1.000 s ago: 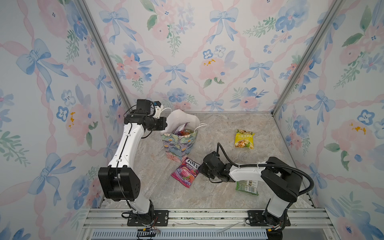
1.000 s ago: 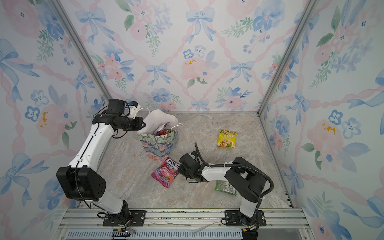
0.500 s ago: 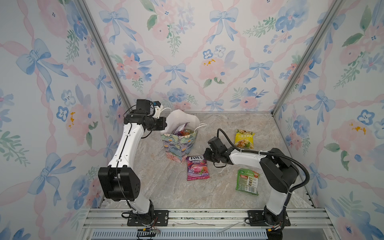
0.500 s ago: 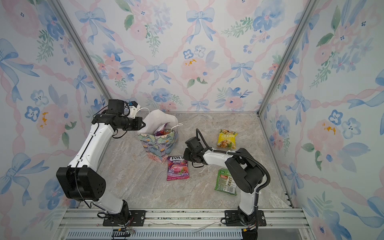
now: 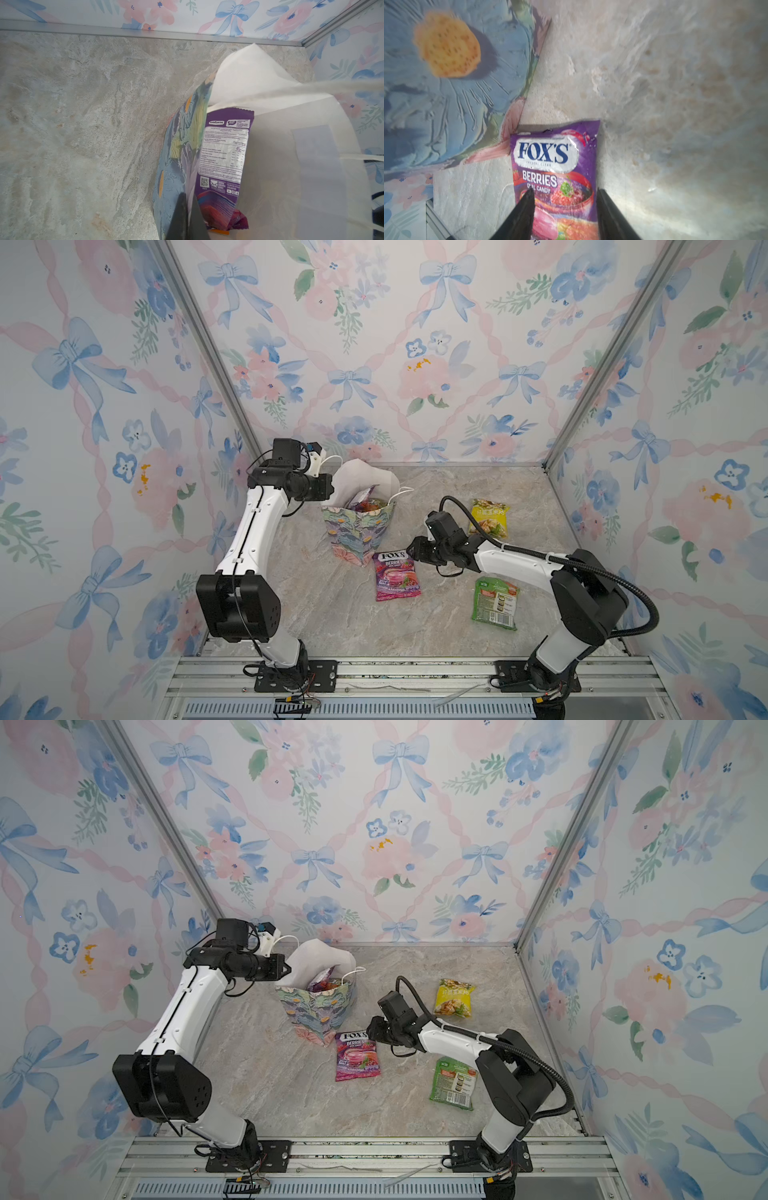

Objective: Place the snacks into the paper bag
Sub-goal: 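Lower the right gripper onto the FOX'S Berries bag and close on it, then lift the FOX'S Berries bag with the right gripper toward the paper bag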

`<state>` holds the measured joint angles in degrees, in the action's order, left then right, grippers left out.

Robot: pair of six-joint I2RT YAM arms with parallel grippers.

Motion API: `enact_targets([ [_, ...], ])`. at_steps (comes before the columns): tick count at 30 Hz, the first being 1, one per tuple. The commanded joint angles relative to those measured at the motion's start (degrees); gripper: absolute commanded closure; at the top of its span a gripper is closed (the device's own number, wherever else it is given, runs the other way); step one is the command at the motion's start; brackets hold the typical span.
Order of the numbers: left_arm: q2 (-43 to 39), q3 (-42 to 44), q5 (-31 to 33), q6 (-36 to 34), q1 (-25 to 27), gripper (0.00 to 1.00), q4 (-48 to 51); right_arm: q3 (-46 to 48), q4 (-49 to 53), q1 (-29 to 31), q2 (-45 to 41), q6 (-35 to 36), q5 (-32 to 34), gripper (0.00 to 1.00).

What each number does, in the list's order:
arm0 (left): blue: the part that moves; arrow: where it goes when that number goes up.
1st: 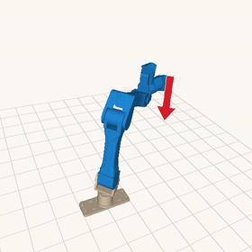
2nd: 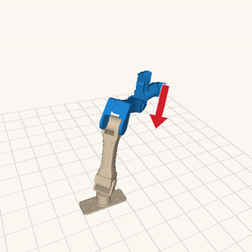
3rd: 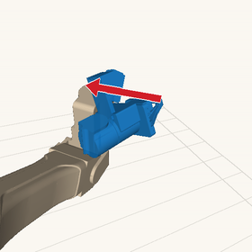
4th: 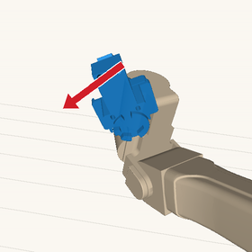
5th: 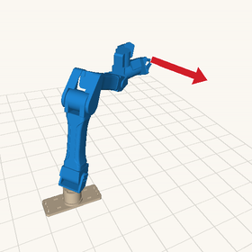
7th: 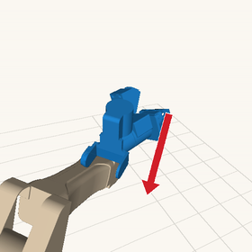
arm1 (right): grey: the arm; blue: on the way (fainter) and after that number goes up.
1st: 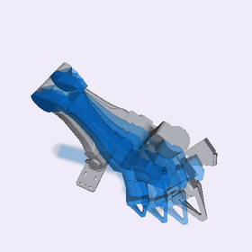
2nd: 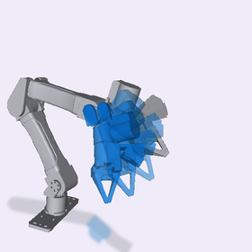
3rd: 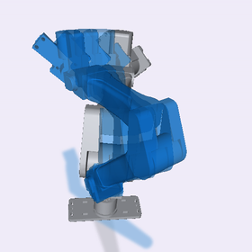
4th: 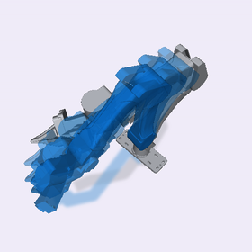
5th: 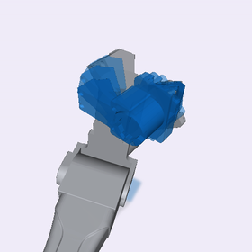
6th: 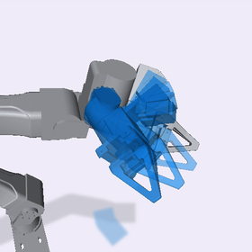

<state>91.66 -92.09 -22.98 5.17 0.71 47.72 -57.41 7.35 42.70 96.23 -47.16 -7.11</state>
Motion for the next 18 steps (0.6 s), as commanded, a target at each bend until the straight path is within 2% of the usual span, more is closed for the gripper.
enact_targets([
  [1, -0.1, 1.0, 0.4, -0.6, -0.4, 1.00, 1.5, 2.8, 0.4, 2.7, -1.0, -2.9, -0.9, 0.47],
  [13, -0.3, 0.9, -0.1, -0.6, -0.4, 1.00, 1.5, 6.0, -5.5, 6.1, 4.0, -6.9, -0.3, 0.46],
  [18, -0.4, 0.9, -0.3, -0.5, -0.4, 1.00, 1.5, 6.3, -6.9, 6.0, 4.6, -7.5, 0.0, 0.65],
])
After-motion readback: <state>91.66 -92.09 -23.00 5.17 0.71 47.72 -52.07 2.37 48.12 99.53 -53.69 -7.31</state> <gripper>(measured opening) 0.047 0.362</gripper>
